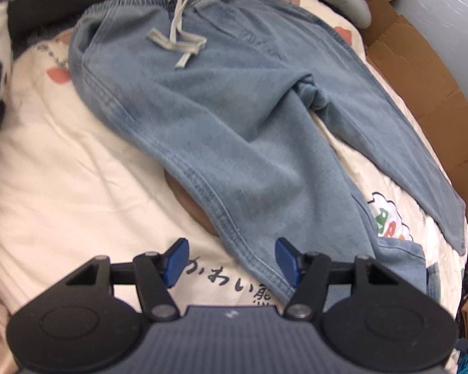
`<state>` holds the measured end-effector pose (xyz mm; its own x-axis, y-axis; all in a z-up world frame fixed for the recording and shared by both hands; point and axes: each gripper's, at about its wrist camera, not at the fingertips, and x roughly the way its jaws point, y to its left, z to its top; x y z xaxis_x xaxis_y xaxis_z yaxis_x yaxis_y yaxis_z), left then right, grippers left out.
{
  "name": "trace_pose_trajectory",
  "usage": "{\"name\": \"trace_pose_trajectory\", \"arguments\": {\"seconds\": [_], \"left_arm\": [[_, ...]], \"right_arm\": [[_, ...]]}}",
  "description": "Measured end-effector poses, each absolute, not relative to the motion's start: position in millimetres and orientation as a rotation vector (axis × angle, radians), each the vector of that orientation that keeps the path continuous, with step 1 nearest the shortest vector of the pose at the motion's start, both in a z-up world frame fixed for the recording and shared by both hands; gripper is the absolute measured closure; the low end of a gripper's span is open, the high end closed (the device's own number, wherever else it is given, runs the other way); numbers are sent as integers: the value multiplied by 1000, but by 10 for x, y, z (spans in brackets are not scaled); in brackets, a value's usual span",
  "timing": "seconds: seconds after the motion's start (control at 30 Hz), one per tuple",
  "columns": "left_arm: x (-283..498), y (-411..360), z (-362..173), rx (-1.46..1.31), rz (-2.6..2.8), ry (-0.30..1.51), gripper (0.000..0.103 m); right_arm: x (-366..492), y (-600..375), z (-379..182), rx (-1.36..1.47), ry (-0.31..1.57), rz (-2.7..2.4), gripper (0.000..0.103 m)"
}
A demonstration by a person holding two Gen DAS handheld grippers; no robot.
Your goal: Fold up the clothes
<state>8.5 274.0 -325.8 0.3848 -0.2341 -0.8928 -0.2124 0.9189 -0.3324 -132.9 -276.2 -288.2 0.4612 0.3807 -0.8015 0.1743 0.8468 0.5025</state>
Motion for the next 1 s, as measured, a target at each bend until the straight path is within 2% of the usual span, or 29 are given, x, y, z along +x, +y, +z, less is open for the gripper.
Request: {"name": "trace_pose_trajectory", "arguments": {"seconds": [0.4, 0.6, 0.7, 0.77, 0.8, 0.87, 1.0], "left_arm": [[126, 2686, -3491, -500, 31, 1178, 41], [158, 2747, -3526, -544, 66, 1154, 41], [173, 2787, -3553, -567, 80, 1143, 41], [181, 2807, -3572, -576, 88, 1138, 42], [185, 2814, -3580, -579, 91, 1136, 42], [188, 2824, -3594, -580, 100, 1133, 43], [202, 2825, -3614, -568, 116, 1128, 46]], "right_arm": [[-605, -2344, -2997, 515, 1093, 282, 43], [-234, -2111, -3173, 449, 1154, 298, 43], [-198, -2096, -3276, 423, 1175, 264, 47], [-206, -2120, -3290, 412, 1176, 248, 72], [-221, -2152, -3290, 413, 1175, 234, 77], [-262, -2236, -3267, 416, 1163, 196, 97], [-403, -2433, -3171, 434, 1151, 132, 101]]}}
